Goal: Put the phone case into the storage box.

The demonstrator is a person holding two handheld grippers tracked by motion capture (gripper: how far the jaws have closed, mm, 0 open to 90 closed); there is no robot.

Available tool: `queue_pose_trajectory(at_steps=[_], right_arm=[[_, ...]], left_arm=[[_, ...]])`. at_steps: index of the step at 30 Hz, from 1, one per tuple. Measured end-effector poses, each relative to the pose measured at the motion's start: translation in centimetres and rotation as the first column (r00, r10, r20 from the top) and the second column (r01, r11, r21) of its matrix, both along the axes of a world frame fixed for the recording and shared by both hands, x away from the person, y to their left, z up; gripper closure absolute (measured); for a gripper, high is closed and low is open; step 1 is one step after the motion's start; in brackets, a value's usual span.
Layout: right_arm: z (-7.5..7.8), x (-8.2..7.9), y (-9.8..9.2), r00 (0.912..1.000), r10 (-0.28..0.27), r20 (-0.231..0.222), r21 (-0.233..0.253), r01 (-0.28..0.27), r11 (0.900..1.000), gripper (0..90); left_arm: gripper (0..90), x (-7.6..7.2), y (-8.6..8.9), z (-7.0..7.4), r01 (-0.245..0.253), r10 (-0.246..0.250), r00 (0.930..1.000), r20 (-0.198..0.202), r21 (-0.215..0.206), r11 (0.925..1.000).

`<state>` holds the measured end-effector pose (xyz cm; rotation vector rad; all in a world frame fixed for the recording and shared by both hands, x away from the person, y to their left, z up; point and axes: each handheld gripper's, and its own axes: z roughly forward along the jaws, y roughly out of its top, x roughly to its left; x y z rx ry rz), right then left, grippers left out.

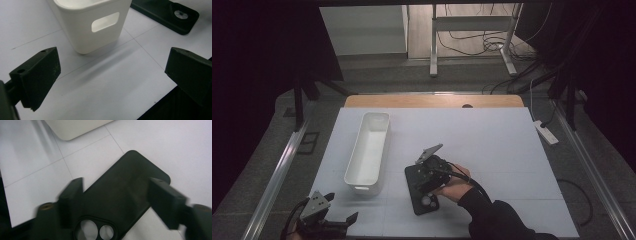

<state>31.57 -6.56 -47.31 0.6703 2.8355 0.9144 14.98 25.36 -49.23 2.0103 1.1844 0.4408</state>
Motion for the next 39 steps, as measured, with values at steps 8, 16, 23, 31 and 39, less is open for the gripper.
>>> queue_pose_trajectory(at_steps=[8,16,23,31,39], right_arm=[[-0.3,0.0,0.4,0.999,0.044,-0.002,-0.023,-0.044,0.999,78.9],[-1.2,-0.6,1.3,0.9956,0.088,-0.034,-0.044,-0.089,0.995,90.0],[-2.2,-1.7,2.4,0.9891,0.139,-0.047,-0.051,-0.141,0.989,90.0],[-3.3,-2.8,3.7,0.9822,0.178,-0.061,-0.06,-0.181,0.982,90.0],[-3.9,-2.5,4.3,0.9854,0.162,-0.05,-0.069,-0.166,0.984,90.0]], left_arm=[[0.6,0.0,0.0,0.0,0.0,0.0,1.0,0.0,0.001,1.0],[0.5,0.0,0.0,0.0,-0.004,0.004,1.0,0.0,-0.002,1.0],[0.5,0.0,0.0,0.0,-0.003,0.003,1.0,0.001,-0.001,1.0],[0.5,0.0,0.0,0.0,-0.002,0.002,1.0,0.001,0.0,1.0],[0.5,0.0,0.0,0.0,-0.002,0.002,1.0,0.002,0.001,1.0]])
